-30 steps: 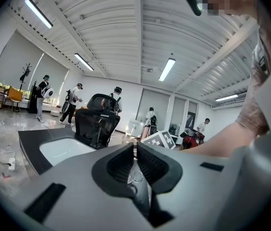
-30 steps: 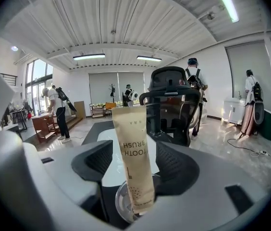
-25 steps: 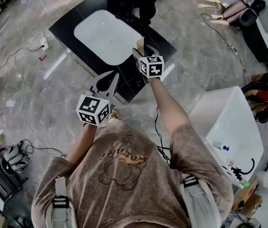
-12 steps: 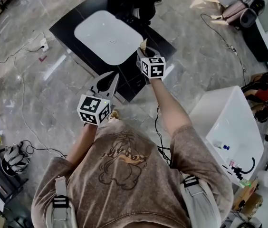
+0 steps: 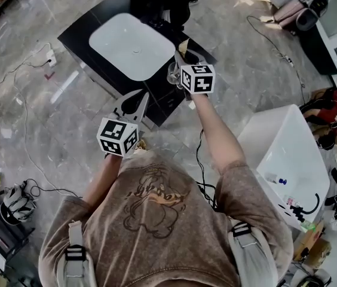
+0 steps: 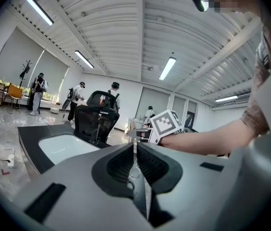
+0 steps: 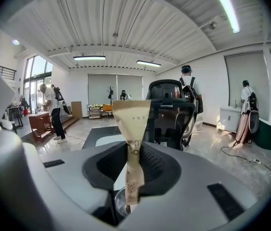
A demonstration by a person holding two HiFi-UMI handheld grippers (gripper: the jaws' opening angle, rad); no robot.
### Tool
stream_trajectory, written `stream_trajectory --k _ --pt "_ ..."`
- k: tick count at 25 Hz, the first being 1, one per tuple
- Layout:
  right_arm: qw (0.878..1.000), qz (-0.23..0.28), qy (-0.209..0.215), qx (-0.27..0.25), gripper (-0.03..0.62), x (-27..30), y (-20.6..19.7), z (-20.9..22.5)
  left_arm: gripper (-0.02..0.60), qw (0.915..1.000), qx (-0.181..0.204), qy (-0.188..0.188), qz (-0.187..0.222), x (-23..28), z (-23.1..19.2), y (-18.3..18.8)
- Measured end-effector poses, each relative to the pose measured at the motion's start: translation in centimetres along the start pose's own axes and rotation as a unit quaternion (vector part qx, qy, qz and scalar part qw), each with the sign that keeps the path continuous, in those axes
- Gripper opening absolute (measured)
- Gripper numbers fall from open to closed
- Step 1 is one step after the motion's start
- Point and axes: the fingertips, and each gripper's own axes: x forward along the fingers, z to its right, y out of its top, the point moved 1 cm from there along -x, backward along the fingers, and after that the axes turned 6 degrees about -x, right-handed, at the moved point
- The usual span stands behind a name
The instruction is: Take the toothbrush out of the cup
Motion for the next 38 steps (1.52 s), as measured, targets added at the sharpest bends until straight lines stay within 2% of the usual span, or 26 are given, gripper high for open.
stream_trajectory --k 5,9,17,23,31,38 --pt "1.0 0.017 0.0 0.006 0.091 -1.4 3.9 0.9 0.034 1.0 -0.005 -0.006 0.0 0.3 0.4 0.0" --pt "1.0 0.021 0.003 -0.001 0.091 -2.5 4.5 1.0 0.034 0.9999 -0.007 -0.007 0.002 0.5 0.6 -0.1" --pt "0.999 0.045 0.015 0.006 0.091 -7.6 3.8 -0.7 0.034 0.9999 -0.01 -0.006 0.002 0.5 0.7 -0.1" --pt "0.998 0.057 0.012 0.01 0.091 -12.8 1.5 -2.9 0.034 0.9999 -0.008 -0.009 0.001 1.0 1.2 -0.3" --pt "0.998 0.066 0.009 -0.001 0.091 -19.1 0.0 -5.6 0.034 0.9998 -0.001 -0.017 0.004 0.8 3.1 0.2" --pt "0.997 0.075 0.015 0.004 0.091 -22.7 -1.2 -6.4 0.034 0.9999 0.005 0.002 0.015 -1.1 5.9 0.2"
